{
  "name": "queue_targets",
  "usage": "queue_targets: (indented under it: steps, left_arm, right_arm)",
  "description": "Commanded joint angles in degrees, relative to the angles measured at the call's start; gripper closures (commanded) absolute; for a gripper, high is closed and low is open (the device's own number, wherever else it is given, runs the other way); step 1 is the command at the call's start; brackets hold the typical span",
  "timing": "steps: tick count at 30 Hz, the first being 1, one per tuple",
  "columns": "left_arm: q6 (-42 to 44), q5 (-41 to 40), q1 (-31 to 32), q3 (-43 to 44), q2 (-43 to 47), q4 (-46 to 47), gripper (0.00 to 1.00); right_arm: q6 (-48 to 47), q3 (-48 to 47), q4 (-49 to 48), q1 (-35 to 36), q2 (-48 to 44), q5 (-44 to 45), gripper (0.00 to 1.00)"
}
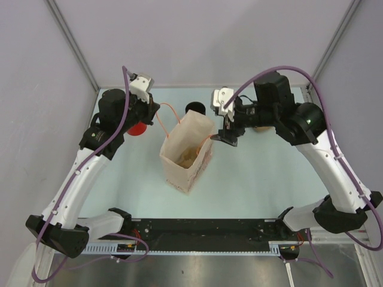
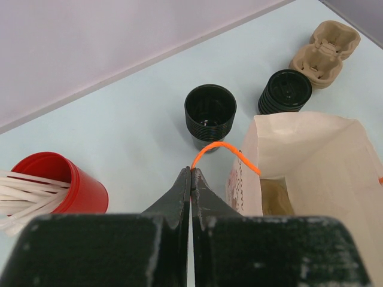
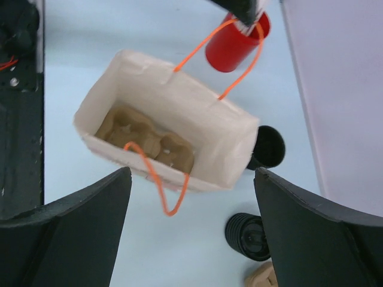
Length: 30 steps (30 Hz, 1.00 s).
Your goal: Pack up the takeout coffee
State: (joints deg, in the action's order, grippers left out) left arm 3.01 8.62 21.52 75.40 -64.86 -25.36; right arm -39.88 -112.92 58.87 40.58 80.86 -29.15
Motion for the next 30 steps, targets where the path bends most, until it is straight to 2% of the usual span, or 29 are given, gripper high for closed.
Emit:
queue_targets:
  steps: [1,6,9,12,13,15,19,24,26,30]
  left_arm:
    - [0.5,-0.4,-0.1,0.6,0.9,1.7,1.00]
    - [0.8,-0.5,-0.1,0.6,0.8,1.7,0.99]
    - [0.9,-0.6,-0.1,0.5,0.9,1.8,0.99]
    - [1.6,-0.6,-0.1,0.5,0.7,1.8,0.99]
    - [1.7,-0.7,-0.1,0.5,0.4,1.8,1.00]
    - [3.1,-0.5,-0.1,1.9,-0.3,1.1,1.00]
    - [5.3,0.8,-0.1,10.1,-3.2,-1.4,1.00]
    - [6.2,2.1,-0.1,14.9,-4.0,-1.3,1.00]
    - [6.0,3.0,-0.1,14.6,-3.8,-1.1,1.00]
    - [5.7,4.1,0.3,9.6,-4.9,-0.3,1.00]
  right_arm:
    - [-5.1,7.6,1.3,-0.3,-2.1,-3.8,0.14]
    - [-5.4,12.6,-1.5,-0.8,-2.6,-4.0,0.22]
    - [-4.9,14.1,-3.8,-1.0,-2.2,-3.7,0.31]
    - [-4.2,14.2,-5.5,-1.2,-1.3,-3.5,0.61]
    - [-4.1,14.0,-5.9,-1.2,-1.3,-3.5,0.84]
    - [-3.5,12.4,-6.0,-1.2,-1.1,-3.7,1.00]
    - [-2.1,7.5,-5.3,-1.2,-0.9,-3.9,1.00]
    - [0.2,3.1,-5.4,-1.7,-1.3,-5.2,1.00]
    - [0.2,3.8,-5.5,-1.7,-1.6,-5.9,1.00]
    - [-1.1,13.9,-7.3,-1.5,-2.9,-5.1,1.00]
